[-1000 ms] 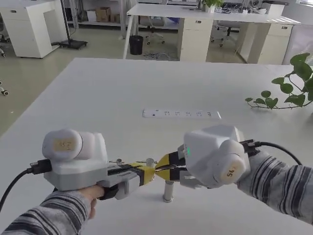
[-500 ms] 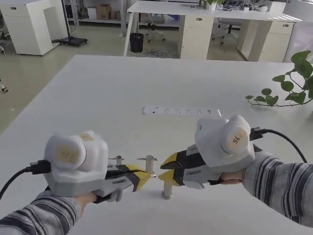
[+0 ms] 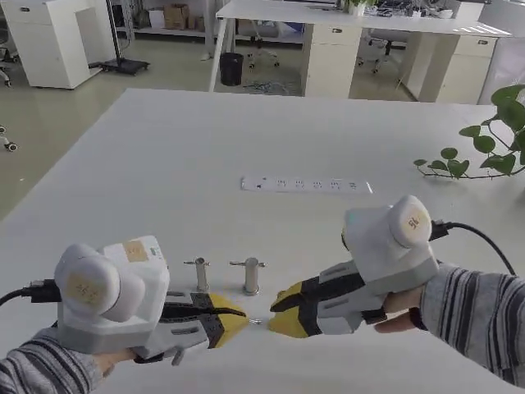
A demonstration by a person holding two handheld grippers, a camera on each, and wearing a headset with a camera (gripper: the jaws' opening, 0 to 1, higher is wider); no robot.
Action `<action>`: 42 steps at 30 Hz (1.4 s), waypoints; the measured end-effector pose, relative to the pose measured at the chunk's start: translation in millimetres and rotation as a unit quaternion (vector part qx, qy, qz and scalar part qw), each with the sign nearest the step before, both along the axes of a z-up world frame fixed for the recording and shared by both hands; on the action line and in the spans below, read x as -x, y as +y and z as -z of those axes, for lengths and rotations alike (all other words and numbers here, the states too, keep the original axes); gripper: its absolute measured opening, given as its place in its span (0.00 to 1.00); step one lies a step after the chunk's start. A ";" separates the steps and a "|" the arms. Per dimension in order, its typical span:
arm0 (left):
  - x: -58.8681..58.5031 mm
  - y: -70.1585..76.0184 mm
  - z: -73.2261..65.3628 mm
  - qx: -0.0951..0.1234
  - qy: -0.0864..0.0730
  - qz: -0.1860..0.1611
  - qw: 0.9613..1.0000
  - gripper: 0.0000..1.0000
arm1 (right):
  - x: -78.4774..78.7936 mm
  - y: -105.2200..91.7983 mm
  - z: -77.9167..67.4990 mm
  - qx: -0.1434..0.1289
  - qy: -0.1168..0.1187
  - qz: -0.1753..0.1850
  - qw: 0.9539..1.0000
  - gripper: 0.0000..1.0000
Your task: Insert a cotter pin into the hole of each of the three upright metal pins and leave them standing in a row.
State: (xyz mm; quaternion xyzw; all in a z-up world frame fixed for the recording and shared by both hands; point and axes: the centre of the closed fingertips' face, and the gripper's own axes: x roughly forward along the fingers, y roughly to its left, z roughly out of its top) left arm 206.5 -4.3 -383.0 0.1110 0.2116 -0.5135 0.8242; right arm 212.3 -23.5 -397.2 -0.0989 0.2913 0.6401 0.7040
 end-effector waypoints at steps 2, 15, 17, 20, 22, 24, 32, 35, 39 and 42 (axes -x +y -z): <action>4.7 -1.7 -0.5 0.002 0.003 0.013 1.000 0.00 | 4.6 0.6 0.2 -0.005 0.009 -0.007 1.000 0.10; 21.5 -14.9 -8.1 0.021 0.009 0.057 0.998 0.00 | 24.6 5.8 1.5 -0.017 0.037 -0.042 0.998 0.07; 22.7 -16.4 -10.0 0.025 0.010 0.061 0.998 0.00 | 25.8 6.4 1.0 -0.020 0.040 -0.044 0.998 0.06; 22.6 -16.5 -10.7 0.029 0.014 0.059 0.998 0.00 | 29.3 6.8 -0.1 -0.024 0.051 -0.048 0.997 0.02; 23.1 -16.9 -11.1 0.033 0.018 0.060 0.998 0.00 | 30.7 6.6 -1.1 -0.025 0.051 -0.051 0.997 0.01; 24.0 -16.9 -10.8 0.036 0.022 0.060 0.997 0.00 | 32.2 6.2 -1.4 -0.023 0.050 -0.054 0.997 0.00; 26.5 -15.1 -4.3 0.035 0.033 0.055 0.997 0.00 | 34.1 1.8 -4.2 -0.010 0.027 -0.071 0.997 0.00; 27.0 -15.8 -4.2 0.037 0.034 0.054 0.997 0.00 | 34.2 1.1 -3.5 0.001 0.001 -0.086 0.996 0.00; 27.5 -16.5 -2.3 0.033 0.035 0.055 0.997 0.00 | 36.2 0.2 -1.2 0.011 -0.025 -0.105 0.994 0.00; 25.6 -16.2 0.8 0.027 0.032 0.051 0.998 0.01 | 36.5 -0.1 2.0 0.024 -0.046 -0.115 0.992 0.00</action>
